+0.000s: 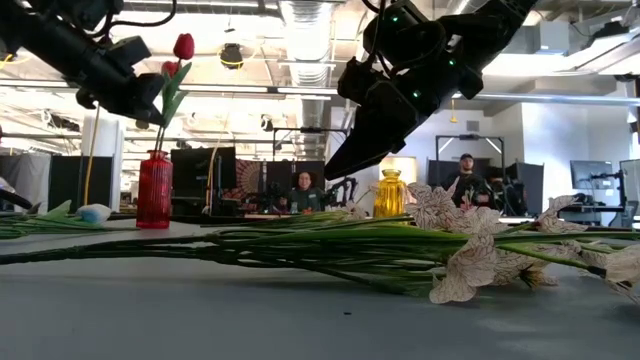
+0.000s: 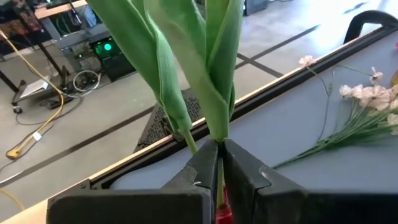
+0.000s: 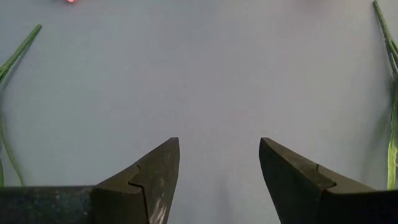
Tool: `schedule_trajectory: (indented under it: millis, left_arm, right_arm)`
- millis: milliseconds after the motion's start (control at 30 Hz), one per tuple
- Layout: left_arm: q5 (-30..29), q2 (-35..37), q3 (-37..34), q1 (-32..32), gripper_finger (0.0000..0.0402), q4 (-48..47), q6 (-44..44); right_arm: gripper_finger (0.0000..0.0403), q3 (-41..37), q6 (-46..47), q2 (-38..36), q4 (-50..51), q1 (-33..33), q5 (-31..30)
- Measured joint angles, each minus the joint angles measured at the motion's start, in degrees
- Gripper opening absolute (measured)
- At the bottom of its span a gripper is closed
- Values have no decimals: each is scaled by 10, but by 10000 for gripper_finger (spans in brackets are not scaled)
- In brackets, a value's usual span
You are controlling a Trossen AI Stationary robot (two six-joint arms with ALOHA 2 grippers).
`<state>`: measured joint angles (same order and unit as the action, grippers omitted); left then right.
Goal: Sort flowers into vase by color
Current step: Put the red flower into the red vase, then put the top pink flowers into the red vase
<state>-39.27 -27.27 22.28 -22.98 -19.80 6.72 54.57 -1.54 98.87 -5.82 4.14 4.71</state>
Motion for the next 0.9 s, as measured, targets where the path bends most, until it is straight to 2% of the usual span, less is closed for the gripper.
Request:
schedule_trajectory:
  millis: [300, 467, 900]
  left_arm:
    - [6, 0, 1, 0, 85, -23, 16]
    - [22, 0, 25, 0, 112, -68, 43]
    - [119, -5, 119, 0, 122, -223, 166]
  right_arm:
    - [249, 0, 0, 0, 0, 0, 0]
    - [249, 0, 0, 0, 0, 0, 0]
    - [249, 0, 2, 0, -8, 0, 0]
